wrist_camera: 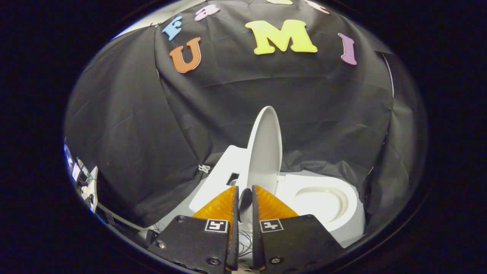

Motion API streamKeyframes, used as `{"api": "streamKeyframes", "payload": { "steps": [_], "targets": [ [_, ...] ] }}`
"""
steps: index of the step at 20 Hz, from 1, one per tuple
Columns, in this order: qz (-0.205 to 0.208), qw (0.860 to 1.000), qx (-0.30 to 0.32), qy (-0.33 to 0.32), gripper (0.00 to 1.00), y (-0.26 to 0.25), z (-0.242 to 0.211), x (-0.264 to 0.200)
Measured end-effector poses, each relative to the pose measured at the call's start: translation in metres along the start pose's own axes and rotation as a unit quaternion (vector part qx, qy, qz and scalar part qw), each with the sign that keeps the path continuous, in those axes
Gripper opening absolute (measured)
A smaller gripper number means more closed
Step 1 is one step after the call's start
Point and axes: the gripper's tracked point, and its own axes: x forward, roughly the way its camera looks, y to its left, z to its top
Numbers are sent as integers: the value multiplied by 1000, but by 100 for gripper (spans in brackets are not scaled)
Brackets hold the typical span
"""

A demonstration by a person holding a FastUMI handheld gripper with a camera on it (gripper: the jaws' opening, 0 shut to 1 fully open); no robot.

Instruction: Open the toilet lid.

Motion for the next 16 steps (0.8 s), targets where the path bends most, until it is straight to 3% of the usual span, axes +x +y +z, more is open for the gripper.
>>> {"api": "streamKeyframes", "payload": {
  "steps": [16],
  "targets": [
    [4, 999, -38, 4, 18, 43, -3, 28]
  ]
}}
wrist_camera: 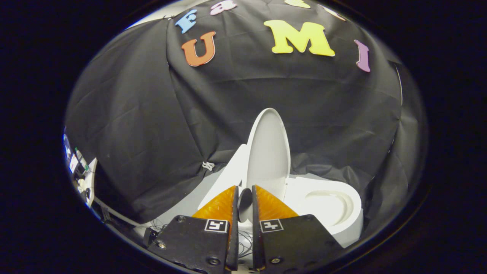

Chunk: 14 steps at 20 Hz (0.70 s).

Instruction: Open the toilet lid.

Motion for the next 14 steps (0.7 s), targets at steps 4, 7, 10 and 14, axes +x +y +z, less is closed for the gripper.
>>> {"api": "streamKeyframes", "payload": {
  "steps": [4, 7, 10, 14],
  "targets": [
    [-7, 1000, -22, -4, 18, 13, -2, 6],
    [-9, 1000, -26, -4, 18, 18, -2, 10],
    [-13, 999, -28, -8, 18, 23, -1, 13],
    [-29, 999, -43, -18, 19, 24, -3, 13]
  ]
}}
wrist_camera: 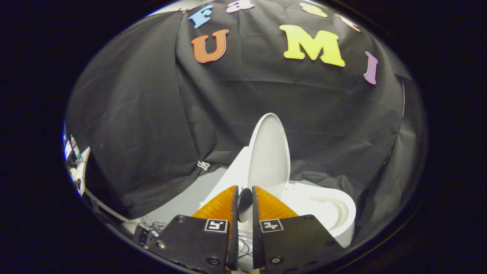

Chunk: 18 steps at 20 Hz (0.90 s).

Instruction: Open the toilet lid.

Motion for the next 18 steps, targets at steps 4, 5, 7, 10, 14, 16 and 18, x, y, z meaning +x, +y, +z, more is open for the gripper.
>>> {"api": "streamKeyframes", "payload": {
  "steps": [4, 5, 7, 10, 14, 16, 18],
  "targets": [
    [-1, 999, -42, -14, 25, 1, -4, -1],
    [17, 999, -42, -5, 27, 5, -11, 0],
    [38, 999, -32, 5, 41, 7, -20, -4],
    [26, 999, -30, -12, 59, -8, -16, -13],
    [19, 999, -20, -34, 84, -31, -19, -30],
    [26, 999, -15, -44, 86, -42, -25, -40],
    [24, 998, -13, -60, 85, -55, -30, -52]
  ]
}}
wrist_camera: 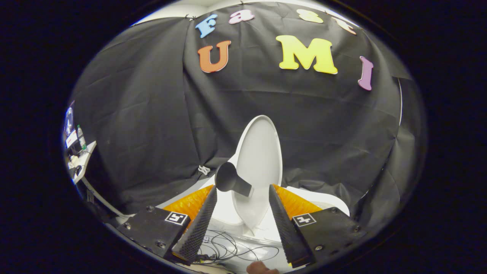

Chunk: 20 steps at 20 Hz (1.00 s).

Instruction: Open the toilet lid.

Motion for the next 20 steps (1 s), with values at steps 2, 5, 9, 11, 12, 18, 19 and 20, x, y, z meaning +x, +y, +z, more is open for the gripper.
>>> {"api": "streamKeyframes", "payload": {
  "steps": [2, 5, 9, 11, 12, 18, 19, 20],
  "targets": [
    [-17, 1000, -2, -20, 86, -21, 0, -13],
    [-37, 998, 9, -42, 86, -52, -6, -33],
    [-53, 996, 31, -64, 85, -91, -19, -59],
    [-63, 995, 28, -77, 86, -108, -26, -74],
    [-70, 994, 25, -84, 86, -115, -29, -83],
    [-115, 987, 21, -108, 100, -162, -54, -120],
    [-116, 987, 24, -111, 100, -167, -60, -127],
    [-118, 986, 28, -115, 100, -173, -64, -135]
  ]
}}
